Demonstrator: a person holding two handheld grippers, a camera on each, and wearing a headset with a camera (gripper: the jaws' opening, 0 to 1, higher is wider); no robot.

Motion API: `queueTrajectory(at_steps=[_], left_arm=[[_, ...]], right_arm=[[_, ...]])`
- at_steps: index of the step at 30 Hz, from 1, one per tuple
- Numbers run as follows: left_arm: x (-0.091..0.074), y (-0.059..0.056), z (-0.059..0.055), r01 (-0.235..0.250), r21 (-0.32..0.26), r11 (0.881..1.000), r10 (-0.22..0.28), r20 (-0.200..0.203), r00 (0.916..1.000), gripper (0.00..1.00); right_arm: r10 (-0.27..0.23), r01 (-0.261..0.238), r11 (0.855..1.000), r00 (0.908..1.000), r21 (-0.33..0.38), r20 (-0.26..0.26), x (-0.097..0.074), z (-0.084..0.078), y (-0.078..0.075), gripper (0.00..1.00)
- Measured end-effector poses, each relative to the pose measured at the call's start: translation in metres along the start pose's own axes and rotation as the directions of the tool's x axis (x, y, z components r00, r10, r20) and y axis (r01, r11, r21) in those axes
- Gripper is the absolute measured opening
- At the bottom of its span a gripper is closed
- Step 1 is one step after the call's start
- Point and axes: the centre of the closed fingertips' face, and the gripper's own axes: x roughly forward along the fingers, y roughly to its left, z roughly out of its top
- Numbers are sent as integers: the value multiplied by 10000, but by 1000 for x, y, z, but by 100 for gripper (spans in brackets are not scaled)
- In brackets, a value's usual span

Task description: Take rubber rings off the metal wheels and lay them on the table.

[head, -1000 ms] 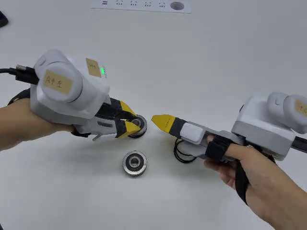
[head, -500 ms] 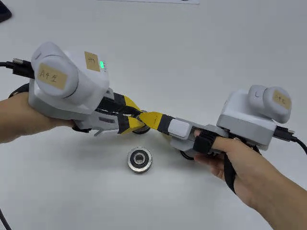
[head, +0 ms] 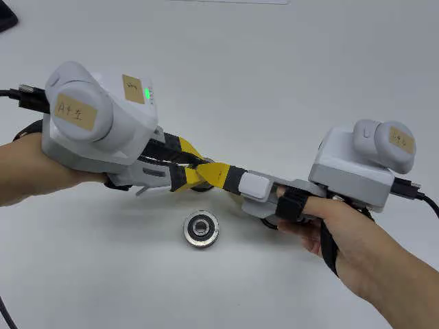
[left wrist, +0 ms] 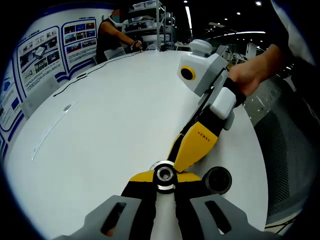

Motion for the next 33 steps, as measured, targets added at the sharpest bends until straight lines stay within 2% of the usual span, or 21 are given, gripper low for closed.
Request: queueTrajectory(at_steps=[12,15,19,23,24,26,28,33], left_arm=[[0,-1,0,5,142,9999,-4,-110,9999,12],[0,-1,0,-8,160,9999,10,-126,9999,12],[0,-1,0,-9,180,9998,11,-138,9999,12],[0,-1,0,-11,178,9998,13,-137,9999,12],[-1,-1,0,-19,161,9999,20,-121,9999,12],[-1,-1,0,-25,151,9999,27,-106,9999,12],[-1,-1,0,-32,173,9998,34,-113,9999,12],[-1,-1,0,-38,182,9998,40,-102,9999,12]], right_arm=[[38,-39,9999,10000,-96,-91,-5,-1,1,26],[6,-6,9998,10000,-190,-12,-7,1,-1,20],[-126,126,9998,9999,-119,-69,-6,0,-4,15],[-736,736,9973,9973,18,-64,-5,0,-17,3],[-596,597,9982,9982,109,-80,-5,0,-14,3],[-644,643,9973,9979,-350,-42,-4,1,-12,3],[-768,766,9957,9970,-515,-12,-4,1,-10,2],[-908,907,9944,9959,-551,8,-4,2,-8,2]])
